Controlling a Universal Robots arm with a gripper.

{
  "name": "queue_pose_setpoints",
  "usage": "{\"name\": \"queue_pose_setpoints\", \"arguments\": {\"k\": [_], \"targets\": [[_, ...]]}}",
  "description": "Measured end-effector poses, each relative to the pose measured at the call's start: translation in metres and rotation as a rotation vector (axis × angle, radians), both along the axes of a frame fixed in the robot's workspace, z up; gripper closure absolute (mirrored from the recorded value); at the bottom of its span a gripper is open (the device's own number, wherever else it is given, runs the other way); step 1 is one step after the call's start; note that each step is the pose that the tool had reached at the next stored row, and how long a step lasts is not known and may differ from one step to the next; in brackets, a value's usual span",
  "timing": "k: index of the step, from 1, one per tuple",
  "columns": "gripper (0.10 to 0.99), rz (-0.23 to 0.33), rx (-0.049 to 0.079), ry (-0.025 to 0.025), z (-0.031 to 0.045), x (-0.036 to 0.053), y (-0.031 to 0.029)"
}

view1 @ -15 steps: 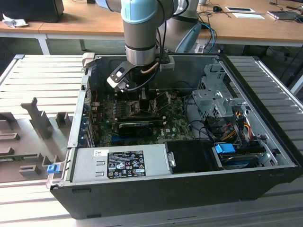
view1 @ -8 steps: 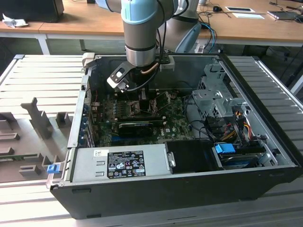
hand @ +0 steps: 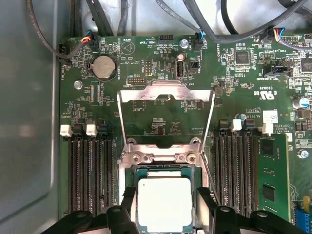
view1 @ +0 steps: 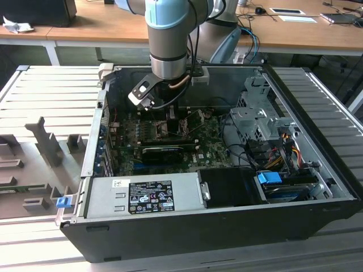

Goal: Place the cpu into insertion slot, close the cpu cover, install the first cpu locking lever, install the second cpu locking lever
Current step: 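Place the cpu into insertion slot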

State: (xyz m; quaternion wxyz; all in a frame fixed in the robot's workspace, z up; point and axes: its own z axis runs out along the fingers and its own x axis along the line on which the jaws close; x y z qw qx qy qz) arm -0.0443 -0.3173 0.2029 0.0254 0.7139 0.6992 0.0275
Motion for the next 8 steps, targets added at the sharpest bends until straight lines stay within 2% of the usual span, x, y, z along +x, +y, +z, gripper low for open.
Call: {"name": "queue_pose_setpoints", "arguments": {"k": [8], "targets": [[0.482, 0.0, 0.002, 0.0001, -0.0002, 0.0, 0.0022]]}}
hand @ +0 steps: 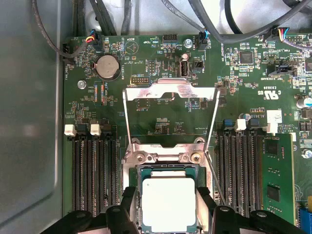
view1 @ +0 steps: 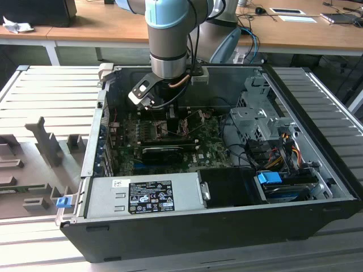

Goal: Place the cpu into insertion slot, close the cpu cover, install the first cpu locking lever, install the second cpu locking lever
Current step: 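Place the cpu into insertion slot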

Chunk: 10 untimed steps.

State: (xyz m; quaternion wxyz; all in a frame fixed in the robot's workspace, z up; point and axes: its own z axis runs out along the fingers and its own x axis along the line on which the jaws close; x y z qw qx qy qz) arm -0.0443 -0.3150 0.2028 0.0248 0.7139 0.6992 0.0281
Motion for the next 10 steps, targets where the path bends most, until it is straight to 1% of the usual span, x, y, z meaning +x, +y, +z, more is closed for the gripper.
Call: {"name": "queue_pose_setpoints", "arguments": {"k": [9, 10], "targets": [[0.482, 0.0, -0.002, 0.0001, 0.0019, 0.0, 0.0006], [0.482, 0.0, -0.004, 0.0001, 0.0031, 0.0, 0.0006]]}}
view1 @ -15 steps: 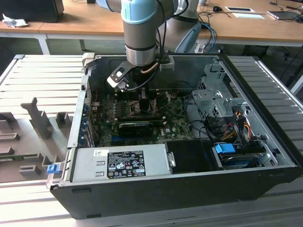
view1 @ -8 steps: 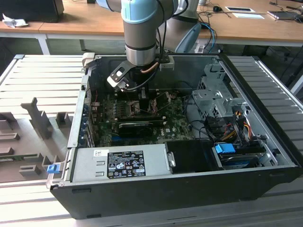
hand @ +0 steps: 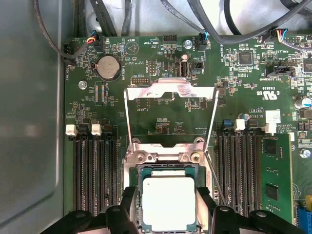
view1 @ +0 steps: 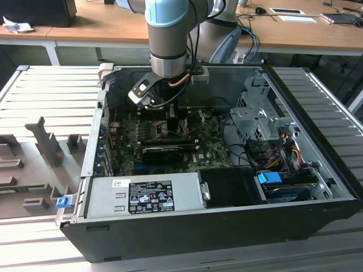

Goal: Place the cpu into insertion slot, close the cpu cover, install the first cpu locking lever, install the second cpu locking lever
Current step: 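Place the cpu into insertion slot, then close the cpu cover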

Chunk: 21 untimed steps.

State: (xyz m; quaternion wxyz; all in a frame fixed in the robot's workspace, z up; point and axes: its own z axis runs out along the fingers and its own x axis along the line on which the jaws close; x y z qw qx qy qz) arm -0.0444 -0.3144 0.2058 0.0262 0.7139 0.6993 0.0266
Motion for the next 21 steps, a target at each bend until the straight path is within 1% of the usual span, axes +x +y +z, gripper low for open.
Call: {"name": "queue_pose_setpoints", "arguments": {"k": [1, 2, 3, 4, 6, 7, 8, 11, 16, 17, 18, 20, 21], "targets": [[0.482, 0.0, -0.005, -0.0001, 0.0034, 0.0, 0.0], [0.482, 0.0, -0.01, -0.0002, 0.0045, 0.0, 0.0001], [0.565, 0.0, -0.014, -0.0002, 0.0056, 0.0001, 0.0001], [0.565, 0.0, -0.016, -0.0001, 0.0059, 0.0001, 0.0], [0.686, 0.0, -0.018, -0.0002, 0.0061, 0.0001, -0.0002], [0.686, 0.0, -0.019, -0.0001, 0.0063, 0.0, -0.0002], [0.808, 0.0, -0.019, -0.0001, 0.0067, 0.0, -0.0004], [0.98, 0.0, -0.02, -0.0001, 0.0082, 0.0001, -0.0006], [0.98, 0.0, -0.02, -0.0002, 0.0167, 0.0, -0.0006], [0.98, 0.0, -0.02, -0.0003, 0.0171, 0.0001, -0.0006], [0.98, 0.0, -0.02, 0.0005, 0.0172, 0.001, -0.0007], [0.98, -0.002, -0.019, 0.0031, 0.0172, 0.0071, -0.0013], [0.98, -0.002, -0.019, 0.0032, 0.0172, 0.0084, -0.0015]]}}
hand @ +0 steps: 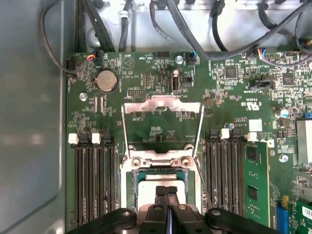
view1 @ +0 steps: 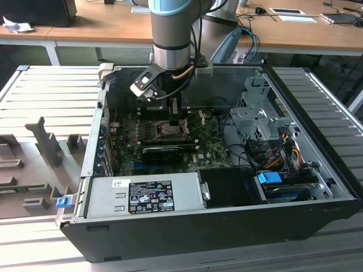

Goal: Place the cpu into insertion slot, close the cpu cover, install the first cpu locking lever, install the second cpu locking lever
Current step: 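Close the cpu cover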

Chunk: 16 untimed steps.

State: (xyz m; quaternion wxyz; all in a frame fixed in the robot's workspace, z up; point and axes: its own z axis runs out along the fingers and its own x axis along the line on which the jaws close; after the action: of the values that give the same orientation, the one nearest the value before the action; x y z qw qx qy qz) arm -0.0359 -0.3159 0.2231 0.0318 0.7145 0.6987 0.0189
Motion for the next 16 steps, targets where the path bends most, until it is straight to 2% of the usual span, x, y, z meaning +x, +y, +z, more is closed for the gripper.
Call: {"name": "queue_pose_setpoints", "arguments": {"k": [5, 14, 16], "targets": [[0.98, -0.001, 0.002, 0.0, 0.0024, 0.0006, -0.0003], [0.98, 0.0, 0.002, 0.0, 0.0158, 0.0006, -0.0003], [0.98, 0.0, 0.001, 0.0, 0.0219, 0.0006, -0.0003]]}}
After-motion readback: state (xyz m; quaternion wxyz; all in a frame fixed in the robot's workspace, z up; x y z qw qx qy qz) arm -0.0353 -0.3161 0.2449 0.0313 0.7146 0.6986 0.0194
